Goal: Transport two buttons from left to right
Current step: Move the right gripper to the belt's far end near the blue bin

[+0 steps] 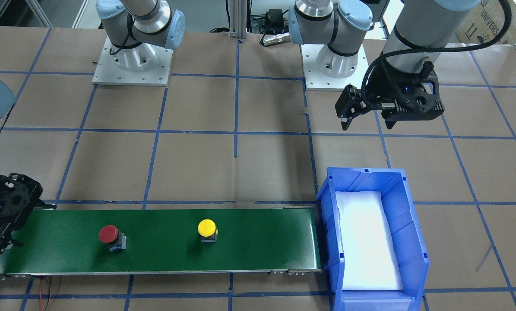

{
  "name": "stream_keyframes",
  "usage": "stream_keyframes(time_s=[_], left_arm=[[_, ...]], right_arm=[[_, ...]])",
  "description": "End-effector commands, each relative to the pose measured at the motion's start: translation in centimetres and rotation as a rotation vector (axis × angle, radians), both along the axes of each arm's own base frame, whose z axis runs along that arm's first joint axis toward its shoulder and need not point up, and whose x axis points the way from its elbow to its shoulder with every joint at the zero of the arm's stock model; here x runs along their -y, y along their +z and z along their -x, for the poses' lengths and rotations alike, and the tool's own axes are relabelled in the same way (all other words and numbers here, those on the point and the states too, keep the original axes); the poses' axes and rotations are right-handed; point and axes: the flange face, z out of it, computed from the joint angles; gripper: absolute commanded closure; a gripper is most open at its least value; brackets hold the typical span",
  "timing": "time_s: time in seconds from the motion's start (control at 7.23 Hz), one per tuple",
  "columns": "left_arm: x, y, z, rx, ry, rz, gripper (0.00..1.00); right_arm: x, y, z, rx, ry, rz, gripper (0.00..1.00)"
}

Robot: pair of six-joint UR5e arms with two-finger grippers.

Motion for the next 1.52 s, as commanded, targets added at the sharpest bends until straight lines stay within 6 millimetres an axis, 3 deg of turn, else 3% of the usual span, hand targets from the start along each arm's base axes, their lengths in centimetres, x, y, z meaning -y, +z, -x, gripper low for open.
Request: stream_keyframes(time_s=[0.0,1.38], left_arm=[[-0.05,0.06,0.00,0.000,-0.001,0.001,0.00],[-0.05,0.08,0.08,0.000,-0.003,0.002,0.00]], right_arm=[[0.19,-0.42,-0.29,0.022,0.010,0.022,0.02],[0.56,-0.19,-0.50,0.003,0.076,0.075,0.01]])
